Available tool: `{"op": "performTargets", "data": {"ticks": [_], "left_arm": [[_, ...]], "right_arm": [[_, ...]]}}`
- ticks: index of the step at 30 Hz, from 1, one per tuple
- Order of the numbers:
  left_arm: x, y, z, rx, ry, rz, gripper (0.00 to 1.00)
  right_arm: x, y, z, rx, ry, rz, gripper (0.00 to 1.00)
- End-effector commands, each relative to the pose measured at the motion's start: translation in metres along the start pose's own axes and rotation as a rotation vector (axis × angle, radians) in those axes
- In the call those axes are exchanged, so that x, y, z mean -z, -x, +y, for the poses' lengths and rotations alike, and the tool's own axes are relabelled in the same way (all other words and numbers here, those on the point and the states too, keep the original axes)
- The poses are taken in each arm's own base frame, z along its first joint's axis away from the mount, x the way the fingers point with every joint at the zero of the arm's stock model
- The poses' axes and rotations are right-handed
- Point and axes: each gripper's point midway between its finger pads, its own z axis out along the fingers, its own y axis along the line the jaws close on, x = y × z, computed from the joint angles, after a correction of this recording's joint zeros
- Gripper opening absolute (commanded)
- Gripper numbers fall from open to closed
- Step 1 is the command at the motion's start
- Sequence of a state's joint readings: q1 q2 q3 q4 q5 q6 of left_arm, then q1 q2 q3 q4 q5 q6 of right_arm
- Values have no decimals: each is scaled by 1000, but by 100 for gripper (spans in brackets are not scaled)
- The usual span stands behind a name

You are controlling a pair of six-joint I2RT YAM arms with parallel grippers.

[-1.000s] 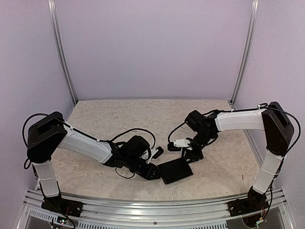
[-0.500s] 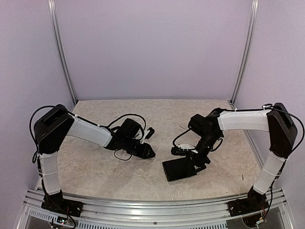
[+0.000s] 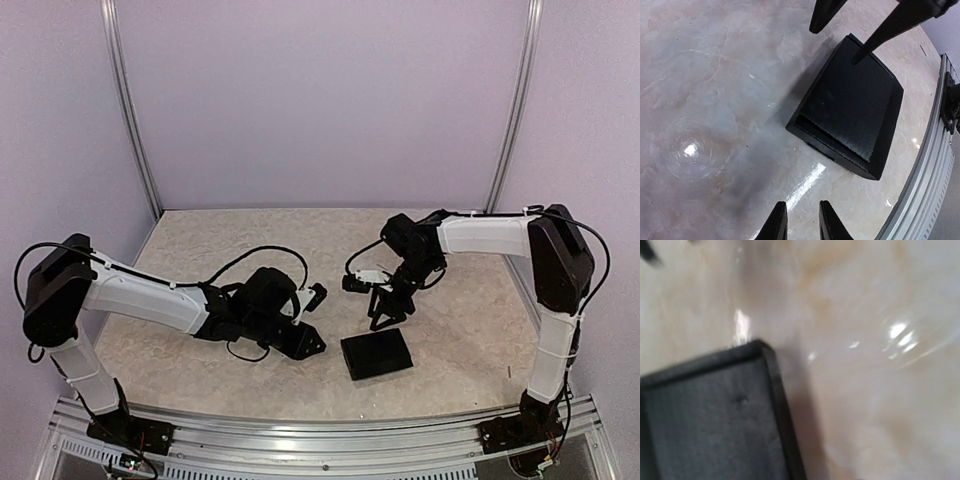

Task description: Fold the paper box

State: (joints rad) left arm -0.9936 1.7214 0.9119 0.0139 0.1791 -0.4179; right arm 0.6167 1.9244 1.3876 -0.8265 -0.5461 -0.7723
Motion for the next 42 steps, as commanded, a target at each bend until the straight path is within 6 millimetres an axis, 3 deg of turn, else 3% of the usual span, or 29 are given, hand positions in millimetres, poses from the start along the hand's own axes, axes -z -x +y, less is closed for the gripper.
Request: {"op": "performTargets", "data": {"ticks": [1,6,9,18,23,31,34,38,42], "left_arm": [[12,-20,12,34,99,27,23],[15,-24,9,30,101,35,23],[13,-24,9,15,103,43,23],[7,-26,7,-13,98,59,23],[7,-24,3,-20,96,43,23],[2,-22,-7,-23,86,39,23],[-3,-18,-11,-20,75,36,23],[-14,-6,-14,-23,72,18,23],[-39,8,-9,-20,96,52,24]], "right_arm": [[-19,-20,9,-28,110,54,42],[-32,-28,4,-72,139,60,33],[-38,-35,2,-119,168,67,21],[-38,-53,2,-372,251,41,10],[-39,-70,-25,-517,138,55,8],[-33,-105,-61,-764,144,-6,3],[-28,-108,-63,-781,159,-38,3],[-17,-98,-62,-753,162,-87,5],[-13,-101,-55,-743,143,-96,6]]}}
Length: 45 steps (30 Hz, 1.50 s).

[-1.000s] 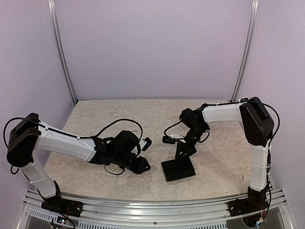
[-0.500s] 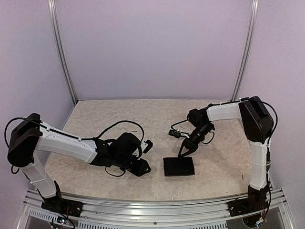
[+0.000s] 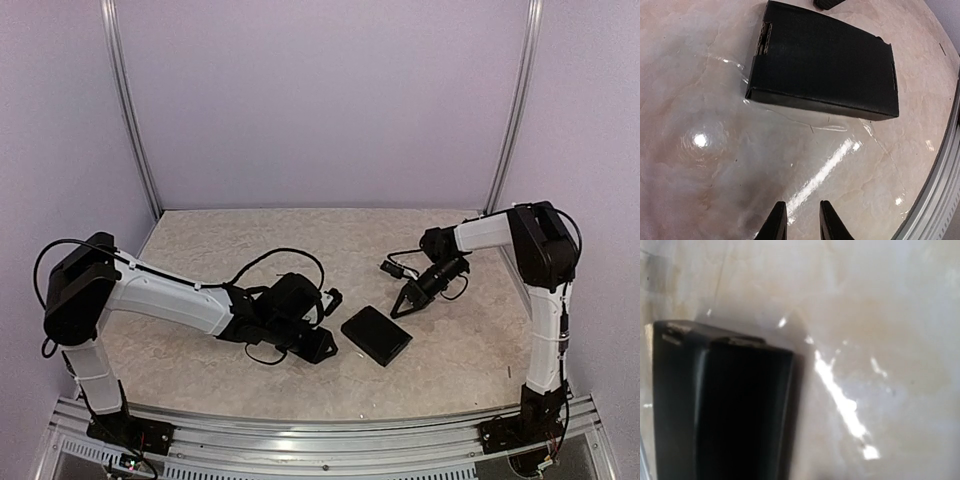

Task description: Fold the paper box

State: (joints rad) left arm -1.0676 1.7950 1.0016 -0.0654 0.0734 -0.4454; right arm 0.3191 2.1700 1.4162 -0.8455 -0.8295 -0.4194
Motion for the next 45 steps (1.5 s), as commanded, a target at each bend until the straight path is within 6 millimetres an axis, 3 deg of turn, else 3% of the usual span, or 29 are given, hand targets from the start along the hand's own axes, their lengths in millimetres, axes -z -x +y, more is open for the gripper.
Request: {"op": "performTargets", "data": {"ticks": [1,5,12,16,18,23,24,25,26,29,31,33,36,38,40,41,45], "left_arm": [[-22,25,1,-2,34,12,24],[-30,41,15,18,97,28,24],[-6,42,34,92,154,52,24],[8,32,37,114,194,58,24],[14,29,36,118,197,59,24],[19,32,25,73,168,47,24],[17,34,23,60,161,45,24],[16,40,18,38,143,35,24],[14,46,14,15,129,25,24],[6,64,-2,-35,81,22,24],[-2,73,-12,-65,46,27,24],[-10,81,-21,-81,15,20,24],[-26,83,-32,-77,-40,42,24],[-36,75,-29,-56,-36,81,24],[-40,66,-25,-34,-35,103,23],[-40,60,-24,-22,-36,112,23],[-34,47,-19,5,-45,117,23]], "right_arm": [[-3,-24,-13,-13,-85,37,6],[-6,-39,7,-12,-46,15,10],[-46,-75,93,195,83,138,29],[-57,-73,139,306,186,164,34],[-51,-69,146,313,202,167,34],[-9,-50,152,435,171,90,42],[0,-46,149,476,123,66,48],[11,-39,145,524,53,29,80],[24,-29,141,585,-47,-30,97],[75,9,130,727,-393,-302,100],[93,25,125,690,-449,-420,100],[80,30,115,655,-388,-373,100],[46,13,109,678,-199,-200,99],[34,11,95,629,-183,-156,89],[30,12,80,603,-236,-154,88],[31,13,75,600,-267,-167,98],[37,17,83,674,-301,-245,100]]}}
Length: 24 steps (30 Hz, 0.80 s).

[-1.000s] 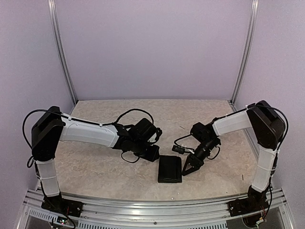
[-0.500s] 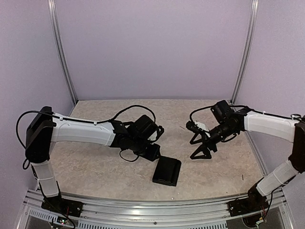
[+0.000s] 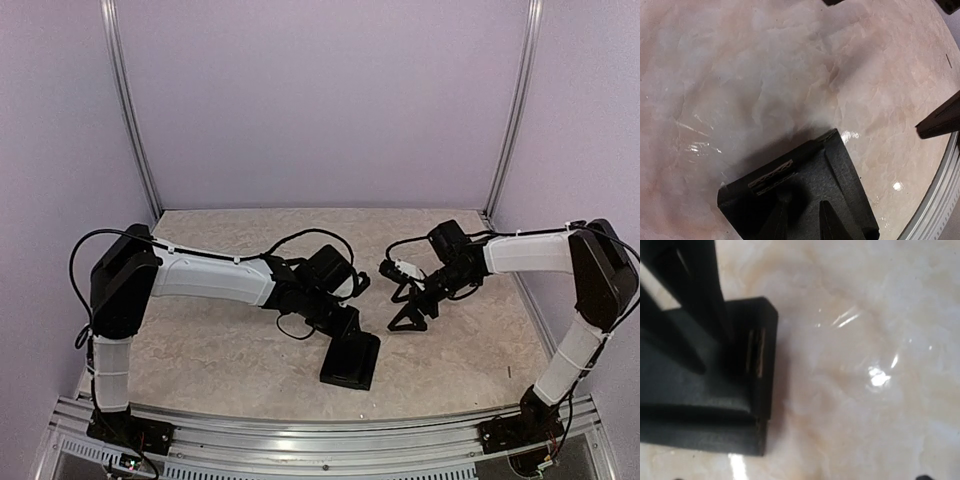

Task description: Fold the paper box

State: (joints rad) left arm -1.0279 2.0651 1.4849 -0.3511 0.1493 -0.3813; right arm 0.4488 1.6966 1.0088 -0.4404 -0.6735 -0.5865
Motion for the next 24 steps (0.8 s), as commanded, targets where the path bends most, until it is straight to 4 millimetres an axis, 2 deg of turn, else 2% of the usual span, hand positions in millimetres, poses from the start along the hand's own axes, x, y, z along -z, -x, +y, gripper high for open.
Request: {"op": "performTargets", "data": {"ticks": [1,3,4,8,9,12,18,21,24], "left_arm": [[3,-20,1,35,-28,36,23],[2,-25,4,41,-32,45,23],[1,-26,5,41,-31,48,23],[-5,-30,12,26,-19,58,23],[-6,-30,14,21,-13,59,23],[-6,-32,20,11,6,58,23],[-2,-31,22,29,-6,49,23],[-3,-30,23,45,-16,41,23],[-5,-29,23,59,-22,33,23]], "right_arm": [[15,20,-2,92,-76,-93,100],[8,13,-2,92,-53,-58,99],[3,9,-3,86,-41,-29,95],[-12,-2,-6,-3,17,39,58],[-14,-4,-6,-42,29,43,54],[-17,-11,-1,-146,30,45,51],[-18,-33,9,-287,23,81,52],[-26,-49,16,-352,58,117,38],[-37,-60,21,-408,105,135,28]]}}
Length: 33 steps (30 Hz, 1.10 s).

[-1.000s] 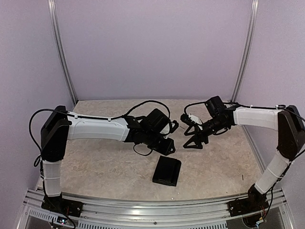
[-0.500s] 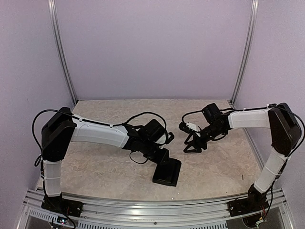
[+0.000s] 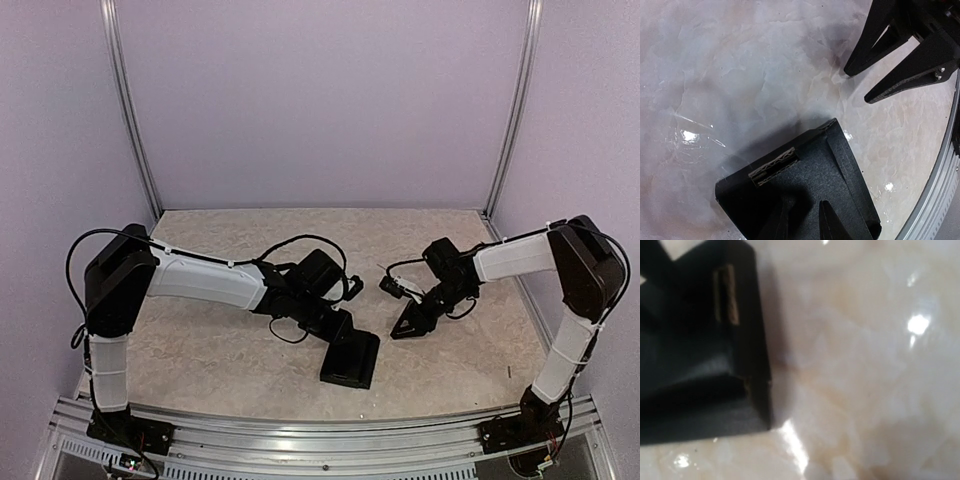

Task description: Fold the paper box

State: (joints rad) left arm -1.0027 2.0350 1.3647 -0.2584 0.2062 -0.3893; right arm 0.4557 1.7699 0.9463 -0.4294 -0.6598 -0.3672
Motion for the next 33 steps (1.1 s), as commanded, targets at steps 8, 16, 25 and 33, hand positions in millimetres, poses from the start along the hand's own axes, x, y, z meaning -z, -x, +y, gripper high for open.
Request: {"op": "performTargets", "data": {"ticks": [8,16,25,33], "left_arm": [[-11,-18,17,80,6,40,23],[-11,-23,24,127,6,43,22],[-15,-25,26,136,-3,50,22],[-14,-26,25,133,-11,47,22]], "right_arm": [[-46,-36,12,-196,169,132,25],[-44,-22,22,-208,209,98,36],[-40,-15,20,-131,191,73,28],[-28,-3,8,-38,81,57,22]]}}
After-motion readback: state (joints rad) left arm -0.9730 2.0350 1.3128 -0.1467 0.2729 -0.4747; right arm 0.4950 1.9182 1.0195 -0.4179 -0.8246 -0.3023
